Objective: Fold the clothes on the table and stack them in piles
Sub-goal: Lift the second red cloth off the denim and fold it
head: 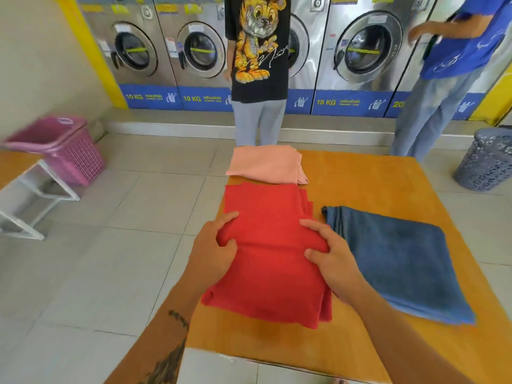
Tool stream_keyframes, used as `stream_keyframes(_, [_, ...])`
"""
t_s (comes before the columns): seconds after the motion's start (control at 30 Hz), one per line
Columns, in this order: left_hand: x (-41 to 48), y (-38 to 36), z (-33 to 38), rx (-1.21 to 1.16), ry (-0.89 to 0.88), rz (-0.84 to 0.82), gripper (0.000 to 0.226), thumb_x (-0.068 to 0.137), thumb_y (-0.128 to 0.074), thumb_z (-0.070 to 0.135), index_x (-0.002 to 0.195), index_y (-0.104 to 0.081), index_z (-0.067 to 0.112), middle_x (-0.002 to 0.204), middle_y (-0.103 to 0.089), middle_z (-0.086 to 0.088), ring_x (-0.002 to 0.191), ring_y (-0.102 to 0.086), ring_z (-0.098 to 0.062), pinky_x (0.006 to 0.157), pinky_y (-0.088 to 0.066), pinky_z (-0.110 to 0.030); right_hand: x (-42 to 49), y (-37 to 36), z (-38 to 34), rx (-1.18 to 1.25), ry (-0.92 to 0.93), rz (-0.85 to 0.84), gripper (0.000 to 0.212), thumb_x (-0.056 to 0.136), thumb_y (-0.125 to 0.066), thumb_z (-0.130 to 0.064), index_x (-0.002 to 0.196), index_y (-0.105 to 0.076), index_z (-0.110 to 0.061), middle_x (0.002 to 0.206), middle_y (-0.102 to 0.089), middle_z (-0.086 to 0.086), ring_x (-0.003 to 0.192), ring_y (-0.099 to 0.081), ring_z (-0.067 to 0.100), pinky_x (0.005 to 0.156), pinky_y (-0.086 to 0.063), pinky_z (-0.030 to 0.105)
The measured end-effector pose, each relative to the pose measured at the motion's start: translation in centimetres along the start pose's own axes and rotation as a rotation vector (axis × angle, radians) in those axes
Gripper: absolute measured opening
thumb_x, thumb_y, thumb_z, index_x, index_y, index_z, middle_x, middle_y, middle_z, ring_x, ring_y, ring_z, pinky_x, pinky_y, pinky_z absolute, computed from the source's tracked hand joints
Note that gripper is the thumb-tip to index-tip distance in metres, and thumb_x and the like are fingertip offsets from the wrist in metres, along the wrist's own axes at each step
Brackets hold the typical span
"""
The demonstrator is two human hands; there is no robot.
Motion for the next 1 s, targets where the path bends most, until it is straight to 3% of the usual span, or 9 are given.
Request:
stream_keyframes(0.13, [-2.1, 1.1, -5.3, 0.158, 0.105, -0.062, 0.055, 0.088, -0.058, 0.013, 0.133, -0.051, 0.043, 0.116, -0.051, 0.003, 0.103, -0.053, -0.01, 0.094, -0.042, -0.025, -0.6, -4.3, 4.7, -0.312, -0.025, -0.053, 0.06, 0.086, -0.059, 0.005, 0.12, -0.058, -0.044, 0.125, -0.048, -0.01, 0.118, -0.049, 0.014, 0.097, -0.046, 0.027])
stream_keyframes(0.2, [-3.2, -0.2, -8.3, 0.263, 0.17, -0.184, 0.06, 0.089, -0.058, 0.019, 0.139, -0.043, 0.046, 0.123, -0.042, -0.001, 0.107, -0.052, -0.016, 0.095, -0.043, -0.025, -1.4, -5.2, 7.0, -0.477, -0.055, -0.083, 0.063, 0.086, -0.057, 0.003, 0.123, -0.049, -0.047, 0.13, -0.044, -0.002, 0.114, -0.046, 0.012, 0.088, -0.041, 0.015])
stream_keyframes(0.27, [-4.0, -1.0, -10.3, 0.344, 0.204, -0.245, 0.066, 0.087, -0.057, 0.026, 0.143, -0.033, 0.051, 0.134, -0.031, -0.001, 0.116, -0.046, -0.022, 0.101, -0.044, -0.036, -1.8, -5.4, 8.1, -0.552, -0.064, -0.079, 0.063, 0.087, -0.055, 0.0, 0.132, -0.046, -0.044, 0.138, -0.037, 0.003, 0.117, -0.042, 0.013, 0.094, -0.034, 0.018])
stream_keyframes(0.37, [-3.9, -1.0, -10.5, 0.364, 0.191, -0.178, 0.068, 0.085, -0.058, 0.026, 0.144, -0.034, 0.047, 0.141, -0.02, 0.001, 0.123, -0.034, -0.024, 0.101, -0.045, -0.041, -1.3, -5.0, 7.9, -0.604, -0.078, -0.077, 0.064, 0.089, -0.055, -0.003, 0.142, -0.042, -0.036, 0.138, -0.033, 0.002, 0.112, -0.043, 0.012, 0.093, -0.038, 0.023])
stream_keyframes(0.47, [-3.4, -0.5, -9.4, 0.429, 0.138, -0.064, 0.06, 0.081, -0.059, 0.027, 0.137, -0.046, 0.042, 0.143, -0.02, 0.001, 0.125, -0.031, -0.026, 0.099, -0.046, -0.045, -1.0, -3.7, 7.6, -0.622, -0.112, -0.078, 0.065, 0.089, -0.059, -0.007, 0.144, -0.038, -0.036, 0.135, -0.034, 0.001, 0.092, -0.053, 0.008, 0.074, -0.046, 0.017])
stream_keyframes(0.6, [-2.0, -0.9, -5.9, 0.338, 0.012, 0.067, 0.045, 0.079, -0.058, 0.022, 0.121, -0.059, 0.038, 0.135, -0.036, 0.004, 0.121, -0.04, -0.02, 0.098, -0.045, -0.045, -1.2, 0.5, 6.5, -0.581, -0.142, 0.007, 0.062, 0.088, -0.06, -0.006, 0.14, -0.043, -0.034, 0.127, -0.04, 0.002, 0.064, -0.056, 0.005, 0.056, -0.046, 0.015])
stream_keyframes(0.67, [-1.0, -2.3, -3.1, 0.237, -0.088, 0.085, 0.041, 0.08, -0.059, 0.017, 0.118, -0.064, 0.031, 0.125, -0.045, 0.008, 0.109, -0.048, -0.01, 0.093, -0.048, -0.036, -1.7, 3.6, 5.9, -0.554, -0.16, 0.07, 0.059, 0.089, -0.059, -0.005, 0.138, -0.045, -0.035, 0.122, -0.043, 0.004, 0.065, -0.062, 0.01, 0.052, -0.046, 0.016])
stream_keyframes(0.83, [1.1, -9.3, 3.6, 0.143, -0.231, -0.016, 0.041, 0.08, -0.058, 0.006, 0.115, -0.066, 0.025, 0.109, -0.054, 0.007, 0.085, -0.055, -0.003, 0.085, -0.047, -0.023, -2.6, 13.1, 6.5, -0.513, -0.237, 0.266, 0.059, 0.09, -0.059, -0.008, 0.141, -0.043, -0.034, 0.114, -0.049, 0.008, 0.047, -0.054, 0.005, 0.042, -0.043, 0.017])
stream_keyframes(1.0, [1.2, -18.0, 6.9, 0.107, -0.151, -0.101, 0.04, 0.086, -0.056, 0.01, 0.124, -0.061, 0.024, 0.113, -0.052, 0.004, 0.095, -0.056, -0.008, 0.086, -0.045, -0.024, -3.7, 22.1, 8.6, -0.552, -0.301, 0.364, 0.061, 0.088, -0.064, -0.016, 0.143, -0.043, -0.031, 0.12, -0.046, 0.007, 0.068, -0.057, 0.013, 0.06, -0.047, 0.026])
Point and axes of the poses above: each hand's wrist, its own x-axis towards the middle knuckle, its own y-axis out of the back of the hand, z = x × y, the point moved 5 cm from there along x, towards the middle knuckle
